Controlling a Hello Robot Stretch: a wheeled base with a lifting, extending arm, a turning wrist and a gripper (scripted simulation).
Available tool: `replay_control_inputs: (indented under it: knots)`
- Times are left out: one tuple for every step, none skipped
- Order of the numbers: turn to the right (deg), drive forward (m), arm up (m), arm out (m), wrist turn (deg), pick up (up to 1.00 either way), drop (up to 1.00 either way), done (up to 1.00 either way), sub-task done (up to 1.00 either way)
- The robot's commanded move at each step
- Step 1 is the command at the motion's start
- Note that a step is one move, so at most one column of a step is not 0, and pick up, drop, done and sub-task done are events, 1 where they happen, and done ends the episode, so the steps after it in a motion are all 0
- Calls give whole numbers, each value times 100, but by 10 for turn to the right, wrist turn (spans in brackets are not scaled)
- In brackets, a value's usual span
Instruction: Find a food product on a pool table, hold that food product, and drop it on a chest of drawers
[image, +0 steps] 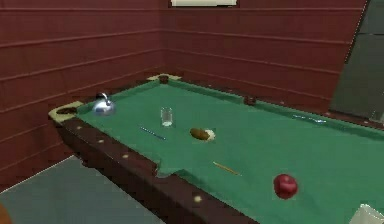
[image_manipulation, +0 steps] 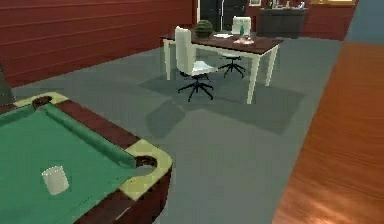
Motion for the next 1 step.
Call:
replay_control_inputs:
  knots:
    - [0,10,0,0,0,0,0,0,0]
